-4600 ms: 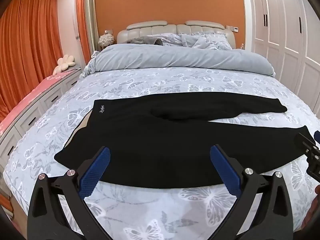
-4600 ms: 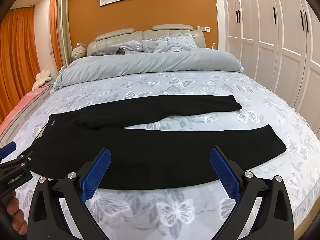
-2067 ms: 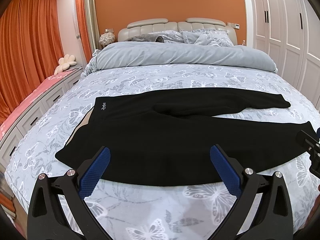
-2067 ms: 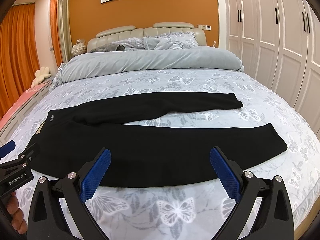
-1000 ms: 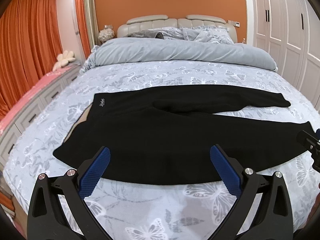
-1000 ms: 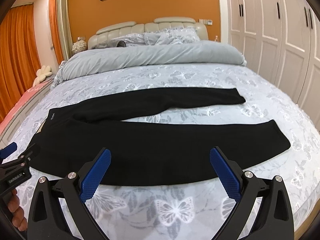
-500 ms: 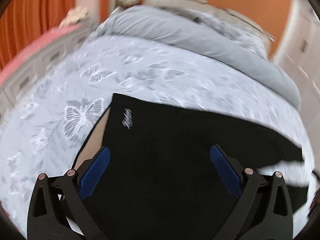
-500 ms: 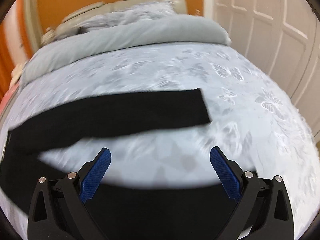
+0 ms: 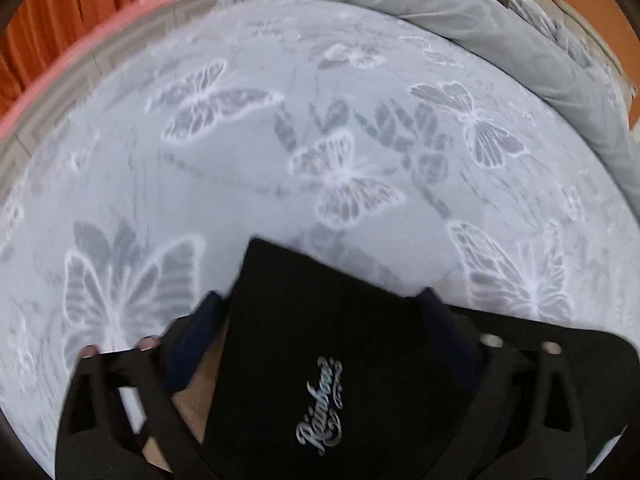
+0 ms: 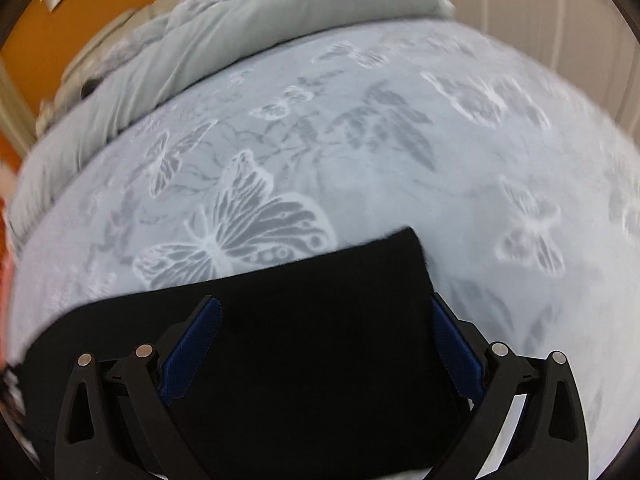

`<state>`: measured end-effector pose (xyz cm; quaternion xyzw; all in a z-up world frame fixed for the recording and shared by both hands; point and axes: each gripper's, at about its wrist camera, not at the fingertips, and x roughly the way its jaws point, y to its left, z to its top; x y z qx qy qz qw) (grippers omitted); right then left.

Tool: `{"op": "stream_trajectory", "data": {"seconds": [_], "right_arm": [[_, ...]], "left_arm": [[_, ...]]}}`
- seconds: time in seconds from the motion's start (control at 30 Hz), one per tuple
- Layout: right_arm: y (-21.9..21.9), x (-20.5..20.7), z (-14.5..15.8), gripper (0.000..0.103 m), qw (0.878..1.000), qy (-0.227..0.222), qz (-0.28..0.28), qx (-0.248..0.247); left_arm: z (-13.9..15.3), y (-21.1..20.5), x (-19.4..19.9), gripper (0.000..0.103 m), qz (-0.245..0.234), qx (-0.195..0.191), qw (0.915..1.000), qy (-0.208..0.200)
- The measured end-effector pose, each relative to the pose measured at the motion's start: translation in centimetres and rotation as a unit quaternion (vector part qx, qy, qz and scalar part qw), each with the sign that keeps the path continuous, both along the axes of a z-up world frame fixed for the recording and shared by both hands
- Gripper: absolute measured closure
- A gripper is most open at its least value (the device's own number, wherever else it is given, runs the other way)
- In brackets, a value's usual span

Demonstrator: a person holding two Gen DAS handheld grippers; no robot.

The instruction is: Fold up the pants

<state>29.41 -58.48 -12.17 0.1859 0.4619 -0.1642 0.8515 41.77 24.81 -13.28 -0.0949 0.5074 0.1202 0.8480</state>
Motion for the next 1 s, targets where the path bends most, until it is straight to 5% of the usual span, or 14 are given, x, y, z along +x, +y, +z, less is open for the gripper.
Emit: {"op": "stream_trajectory", "data": {"seconds": [0.03, 0.07, 0.1, 0.13, 0.27, 0.47, 0.6, 0.73, 0.83, 0.93, 1.0], "right_arm": [[0.7, 0.2, 0.1, 0.025, 1.000, 0.000, 0.020, -0.022], [1.1, 0.2, 0.2, 0.065, 0.999, 0.000, 0.031, -0.033], [1.0, -0.1, 0.5, 0.092, 0.999, -0.009, 0.036, -0.019], [0.7, -0.6, 0.9, 0.092, 0.999, -0.029, 0.040, 0.015], [2.1, -3.9, 5.5, 0.093, 0.994, -0.086, 0.064, -0.005], [4.7, -13.1, 14.5, 0.093, 0.977, -0.175, 0.118, -0.043], [5.8, -21.4, 17.1, 0.093, 0.965, -0.204, 0.148, -0.074], [5.4, -27.7, 14.4, 0.092, 0.969, -0.171, 0.158, -0.081], [4.4, -30.1, 9.4, 0.088, 0.982, -0.106, 0.144, -0.059], [4.0, -32.3, 5.2, 0.082, 0.992, -0.038, 0.112, -0.052], [3.7, -34.0, 5.1, 0.066, 0.994, -0.044, 0.089, -0.049]], "left_arm": [[0.1, -0.1, 0.0, 0.031, -0.005, 0.003, 1.0000, -0.005], [0.6, -0.1, -0.2, 0.053, -0.011, -0.003, 0.9998, -0.017], [0.9, -0.1, -0.4, 0.075, -0.019, -0.022, 0.9993, -0.023], [1.4, 0.0, -0.7, 0.081, -0.022, -0.038, 0.9987, -0.025], [5.9, 0.1, -3.6, 0.091, -0.029, -0.041, 0.9963, -0.070], [13.8, 2.2, -12.3, 0.092, -0.066, -0.081, 0.9864, -0.127], [15.8, 3.2, -19.9, 0.092, -0.097, -0.093, 0.9806, -0.143], [12.9, 4.8, -26.7, 0.091, -0.098, -0.094, 0.9843, -0.113], [7.5, 5.7, -29.4, 0.081, -0.073, -0.081, 0.9923, -0.060], [3.2, 7.4, -31.3, 0.073, -0.018, -0.128, 0.9914, -0.017], [3.2, 8.4, -33.1, 0.046, 0.028, -0.175, 0.9834, -0.040]]}}
